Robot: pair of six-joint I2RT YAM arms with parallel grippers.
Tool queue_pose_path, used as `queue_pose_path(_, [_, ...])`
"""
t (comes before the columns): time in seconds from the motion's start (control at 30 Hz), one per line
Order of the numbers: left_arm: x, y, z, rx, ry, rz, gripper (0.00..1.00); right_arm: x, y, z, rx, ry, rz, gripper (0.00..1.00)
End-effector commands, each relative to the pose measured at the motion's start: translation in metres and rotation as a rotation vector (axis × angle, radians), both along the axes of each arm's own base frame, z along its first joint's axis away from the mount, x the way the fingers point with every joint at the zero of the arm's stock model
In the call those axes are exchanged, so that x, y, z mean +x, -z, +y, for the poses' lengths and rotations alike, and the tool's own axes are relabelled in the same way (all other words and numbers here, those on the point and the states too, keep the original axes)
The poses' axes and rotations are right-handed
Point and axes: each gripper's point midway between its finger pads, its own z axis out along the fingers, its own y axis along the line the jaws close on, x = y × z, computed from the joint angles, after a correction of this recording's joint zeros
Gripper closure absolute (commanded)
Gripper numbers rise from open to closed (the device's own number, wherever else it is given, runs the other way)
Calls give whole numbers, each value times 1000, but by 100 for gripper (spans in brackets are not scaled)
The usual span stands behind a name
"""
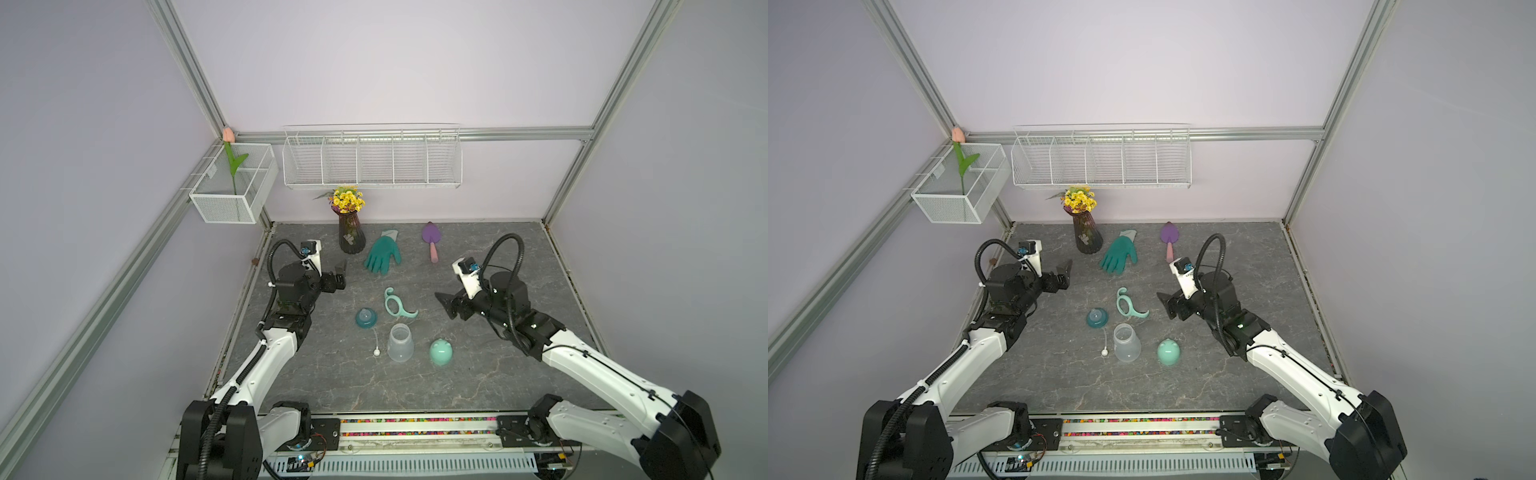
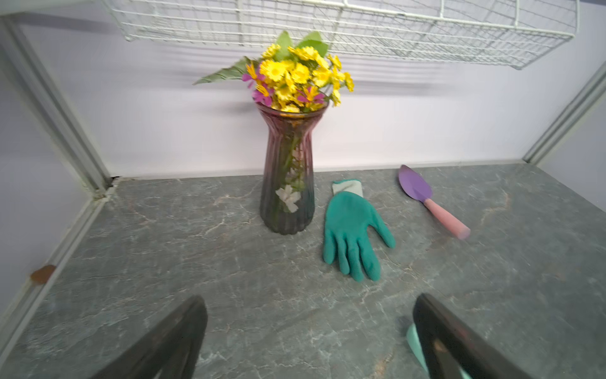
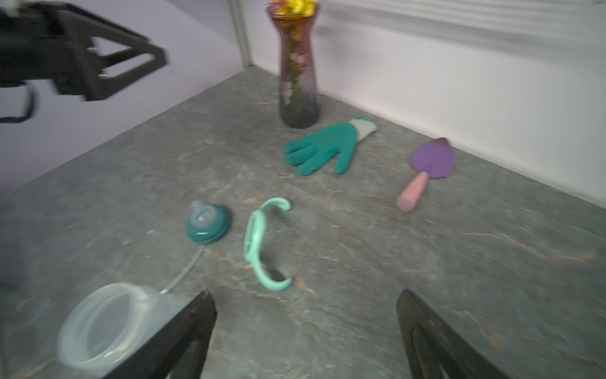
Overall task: Assemble the baby bottles
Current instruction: Pick up the baby bottle from the center of the board.
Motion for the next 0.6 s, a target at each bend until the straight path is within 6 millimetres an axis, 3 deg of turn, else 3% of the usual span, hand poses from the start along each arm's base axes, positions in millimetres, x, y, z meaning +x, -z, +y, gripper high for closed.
queue_pose_path(0.0, [-4,1,-14,12,58,35,1,-43,13,35,-40,-179,89,11])
queue_pose_path(0.13, [-6,3,-11,10,27,38,1,-70,24,71,-82,-282,101,11])
queue_pose_path(0.23, [-8,6,-9,13,19,43,1,-78,38,89,-109,-324,111,11])
queue_pose_path(0.57, [-14,6,-11,9,30,43,1,-74,67,115,-153,-355,131,11])
